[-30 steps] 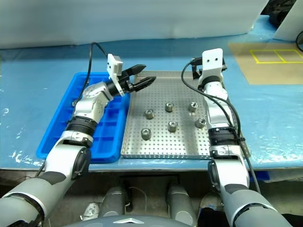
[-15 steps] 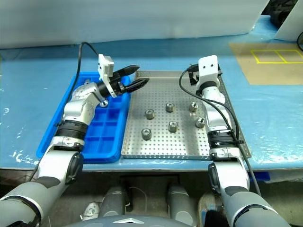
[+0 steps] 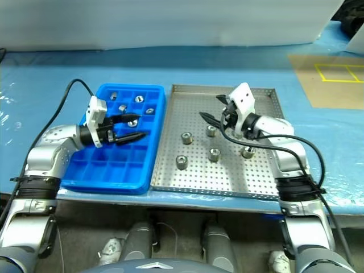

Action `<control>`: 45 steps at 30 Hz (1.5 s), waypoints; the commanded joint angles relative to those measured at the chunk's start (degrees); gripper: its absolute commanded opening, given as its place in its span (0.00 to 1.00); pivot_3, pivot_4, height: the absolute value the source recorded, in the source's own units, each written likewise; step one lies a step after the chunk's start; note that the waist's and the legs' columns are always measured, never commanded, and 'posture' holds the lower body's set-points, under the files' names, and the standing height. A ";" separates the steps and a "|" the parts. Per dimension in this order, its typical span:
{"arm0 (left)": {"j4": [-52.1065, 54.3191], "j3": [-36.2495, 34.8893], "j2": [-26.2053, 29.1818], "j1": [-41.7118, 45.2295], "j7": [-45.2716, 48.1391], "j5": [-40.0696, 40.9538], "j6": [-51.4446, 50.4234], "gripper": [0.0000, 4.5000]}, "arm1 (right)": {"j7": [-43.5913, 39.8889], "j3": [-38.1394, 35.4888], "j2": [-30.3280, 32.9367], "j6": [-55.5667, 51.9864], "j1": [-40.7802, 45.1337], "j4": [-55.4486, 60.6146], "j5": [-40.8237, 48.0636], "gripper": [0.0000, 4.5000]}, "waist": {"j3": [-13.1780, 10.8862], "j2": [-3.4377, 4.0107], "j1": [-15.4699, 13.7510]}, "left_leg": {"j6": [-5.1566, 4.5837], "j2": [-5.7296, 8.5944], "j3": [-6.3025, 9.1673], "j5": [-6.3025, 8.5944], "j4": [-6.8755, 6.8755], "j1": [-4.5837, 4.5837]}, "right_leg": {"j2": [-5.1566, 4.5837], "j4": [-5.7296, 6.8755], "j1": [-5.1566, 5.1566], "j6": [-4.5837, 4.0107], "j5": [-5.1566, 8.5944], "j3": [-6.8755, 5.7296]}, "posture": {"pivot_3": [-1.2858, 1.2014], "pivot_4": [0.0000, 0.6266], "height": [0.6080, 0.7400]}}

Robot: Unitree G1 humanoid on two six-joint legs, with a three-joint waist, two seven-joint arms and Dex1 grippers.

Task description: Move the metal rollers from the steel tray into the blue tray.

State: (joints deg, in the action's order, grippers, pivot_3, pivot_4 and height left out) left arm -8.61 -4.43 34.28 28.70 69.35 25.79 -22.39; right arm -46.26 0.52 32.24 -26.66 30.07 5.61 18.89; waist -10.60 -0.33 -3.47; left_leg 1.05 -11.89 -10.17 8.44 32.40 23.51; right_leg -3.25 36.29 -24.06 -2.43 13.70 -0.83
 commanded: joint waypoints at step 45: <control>-8.11 3.19 -3.84 6.07 -2.91 -3.20 9.32 1.00 | 10.06 -0.02 -4.35 -4.74 -8.52 9.88 0.23 0.92 | 0.01 0.04 1.02 | 0.22 0.05 0.01 -0.13 -0.25 -0.43 | -0.04 -0.57 0.62 -0.04 -0.01 -0.16 | 0.44 0.24 1.00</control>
State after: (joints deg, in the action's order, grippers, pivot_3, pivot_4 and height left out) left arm -17.82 0.32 30.55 34.28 67.21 22.16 -13.71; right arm -36.02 0.95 28.24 -31.77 20.10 13.99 17.90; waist -10.59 -0.28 -2.45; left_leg 1.27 -11.84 -10.16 8.31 32.15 23.08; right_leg -3.29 35.72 -23.44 -2.47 13.69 -1.00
